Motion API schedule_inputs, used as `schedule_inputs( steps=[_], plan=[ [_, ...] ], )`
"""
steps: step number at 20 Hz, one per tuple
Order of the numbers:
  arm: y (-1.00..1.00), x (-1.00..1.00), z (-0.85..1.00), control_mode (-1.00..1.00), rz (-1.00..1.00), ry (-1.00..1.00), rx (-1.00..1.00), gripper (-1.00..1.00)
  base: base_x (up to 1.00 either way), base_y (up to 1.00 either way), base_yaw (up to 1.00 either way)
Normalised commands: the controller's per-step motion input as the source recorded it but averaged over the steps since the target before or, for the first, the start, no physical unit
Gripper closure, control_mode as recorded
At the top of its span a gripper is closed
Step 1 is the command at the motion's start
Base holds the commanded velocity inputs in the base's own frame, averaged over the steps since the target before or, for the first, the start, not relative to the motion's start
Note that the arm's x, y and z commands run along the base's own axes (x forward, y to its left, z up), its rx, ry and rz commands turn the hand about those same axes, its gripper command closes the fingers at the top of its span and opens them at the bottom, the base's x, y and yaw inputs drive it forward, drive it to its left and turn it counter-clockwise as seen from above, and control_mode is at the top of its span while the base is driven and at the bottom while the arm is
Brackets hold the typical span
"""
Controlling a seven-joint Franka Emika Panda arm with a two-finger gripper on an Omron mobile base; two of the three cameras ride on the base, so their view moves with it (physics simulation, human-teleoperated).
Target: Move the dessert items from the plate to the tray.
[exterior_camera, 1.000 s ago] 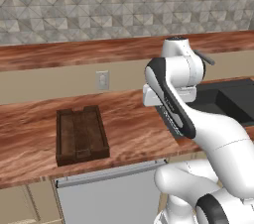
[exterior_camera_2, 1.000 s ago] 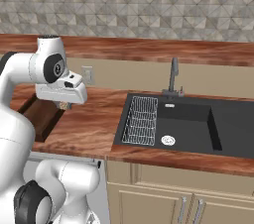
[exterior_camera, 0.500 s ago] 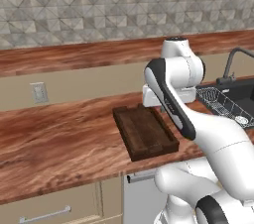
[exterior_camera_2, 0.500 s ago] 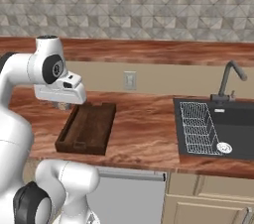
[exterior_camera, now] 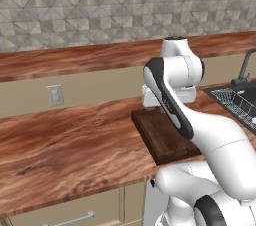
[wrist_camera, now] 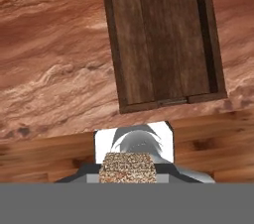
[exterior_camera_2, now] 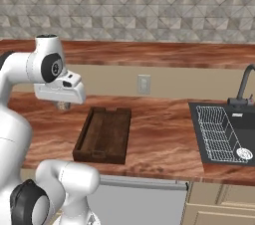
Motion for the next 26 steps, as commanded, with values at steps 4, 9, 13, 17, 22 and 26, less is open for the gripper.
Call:
schedule_inputs(
  steps=[4,9,13,17,22,26],
  plan=[
    [0.0,0.75,-0.02,-1.0,0.01,-0.1,0.0,1.0,0.0,0.0,0.0],
    [-0.12,0.99,0.0,-1.0,0.04,0.0,0.02,1.0,0.0,0.0,0.0],
    [-0.62,0.92,-0.26,-1.0,0.0,0.14,0.01,1.0,0.0,0.0,0.0],
    [-0.55,0.74,-0.54,-1.0,0.0,0.0,0.0,1.0,0.0,0.0,0.0],
    [-0.03,0.99,-0.63,-1.0,-0.07,0.0,-0.05,1.0,0.0,0.0,0.0],
    [0.0,0.64,-0.7,-1.0,-0.13,0.02,0.0,1.0,0.0,0.0,0.0]
  ],
)
